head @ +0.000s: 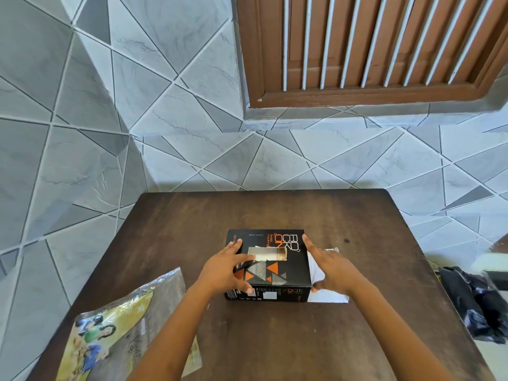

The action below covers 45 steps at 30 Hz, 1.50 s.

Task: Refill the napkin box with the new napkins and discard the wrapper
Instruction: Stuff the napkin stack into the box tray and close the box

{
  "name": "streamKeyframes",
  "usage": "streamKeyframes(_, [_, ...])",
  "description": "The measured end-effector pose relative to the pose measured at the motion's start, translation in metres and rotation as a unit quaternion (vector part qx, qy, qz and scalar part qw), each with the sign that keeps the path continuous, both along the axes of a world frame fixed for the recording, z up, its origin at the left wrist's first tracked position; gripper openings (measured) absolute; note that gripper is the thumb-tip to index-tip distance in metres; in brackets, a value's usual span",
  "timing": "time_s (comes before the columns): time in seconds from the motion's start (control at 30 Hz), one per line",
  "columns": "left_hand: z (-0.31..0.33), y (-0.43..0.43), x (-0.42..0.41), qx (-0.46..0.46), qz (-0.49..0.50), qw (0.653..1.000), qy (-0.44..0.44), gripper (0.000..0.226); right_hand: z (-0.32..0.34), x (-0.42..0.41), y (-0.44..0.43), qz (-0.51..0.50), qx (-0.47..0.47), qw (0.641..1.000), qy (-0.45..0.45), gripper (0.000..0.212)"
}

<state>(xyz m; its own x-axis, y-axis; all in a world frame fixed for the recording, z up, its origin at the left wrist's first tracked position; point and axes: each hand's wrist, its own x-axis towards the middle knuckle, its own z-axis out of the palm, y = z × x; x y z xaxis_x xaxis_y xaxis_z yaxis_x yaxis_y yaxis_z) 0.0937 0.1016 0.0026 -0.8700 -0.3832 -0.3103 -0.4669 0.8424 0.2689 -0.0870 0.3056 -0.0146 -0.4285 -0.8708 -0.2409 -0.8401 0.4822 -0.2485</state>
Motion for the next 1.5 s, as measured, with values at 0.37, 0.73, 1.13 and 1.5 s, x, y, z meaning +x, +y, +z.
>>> streamKeyframes(0.37, [0.0, 0.002, 0.003, -0.018, 0.0, 1.0, 0.0, 0.081, -0.036, 0.003, 0.009, -0.124, -0.169, 0.972, -0.103, 0.103])
streamKeyframes(0.73, [-0.003, 0.004, 0.005, 0.023, 0.028, 0.999, 0.036, 0.08, -0.049, -0.001, 0.017, -0.435, -0.038, 0.891, -0.126, 0.065])
streamKeyframes(1.13, [-0.004, 0.005, 0.004, 0.023, 0.038, 0.998, 0.04, 0.08, -0.046, -0.008, 0.022, -0.414, -0.165, 0.861, -0.247, 0.058])
streamKeyframes(1.5, [-0.007, 0.007, 0.003, 0.018, 0.041, 0.998, 0.041, 0.08, -0.026, -0.015, 0.002, -0.298, -0.063, 0.9, -0.312, 0.072])
